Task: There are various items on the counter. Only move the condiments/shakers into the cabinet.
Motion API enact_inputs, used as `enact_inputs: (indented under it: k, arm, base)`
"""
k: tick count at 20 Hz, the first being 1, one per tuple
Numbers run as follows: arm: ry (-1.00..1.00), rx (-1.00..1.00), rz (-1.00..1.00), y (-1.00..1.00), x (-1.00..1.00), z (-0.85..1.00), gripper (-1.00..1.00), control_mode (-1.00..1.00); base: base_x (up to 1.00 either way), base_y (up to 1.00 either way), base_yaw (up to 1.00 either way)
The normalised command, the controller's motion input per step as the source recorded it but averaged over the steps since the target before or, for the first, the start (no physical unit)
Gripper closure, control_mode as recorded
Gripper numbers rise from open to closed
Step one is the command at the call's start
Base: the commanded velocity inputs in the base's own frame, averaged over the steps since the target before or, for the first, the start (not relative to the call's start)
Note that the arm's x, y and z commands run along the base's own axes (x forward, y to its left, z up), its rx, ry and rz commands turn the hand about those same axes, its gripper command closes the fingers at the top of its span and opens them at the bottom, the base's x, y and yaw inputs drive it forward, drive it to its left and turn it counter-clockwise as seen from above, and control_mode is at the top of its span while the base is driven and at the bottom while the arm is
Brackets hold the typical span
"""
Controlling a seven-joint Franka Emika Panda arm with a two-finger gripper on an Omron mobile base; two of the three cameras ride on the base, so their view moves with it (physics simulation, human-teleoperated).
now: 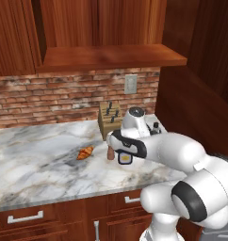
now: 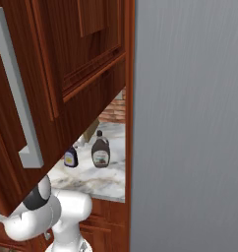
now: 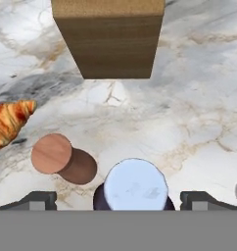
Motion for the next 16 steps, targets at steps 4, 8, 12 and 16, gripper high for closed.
enact_inputs:
  k: [4, 8, 12, 16]
  arm:
    - [0.00, 0.00, 0.00, 0.00, 0.00, -0.09, 1.00, -1.00]
    - [-0.01, 0.00, 0.00, 0.00, 0.00, -0.02, 1.00, -1.00]
    - [-0.03, 0.00, 0.00, 0.00, -0.01, 0.03, 1.00, -1.00]
    - [-0.31, 0.00, -0.03, 0.09, -0.19, 0.89, 1.00, -1.00]
  base:
    - [0.00, 0.00, 0.00]
    - [0.00, 0.00, 0.00]
    - [0.00, 0.00, 0.00]
    - [0.00, 0.00, 0.00]
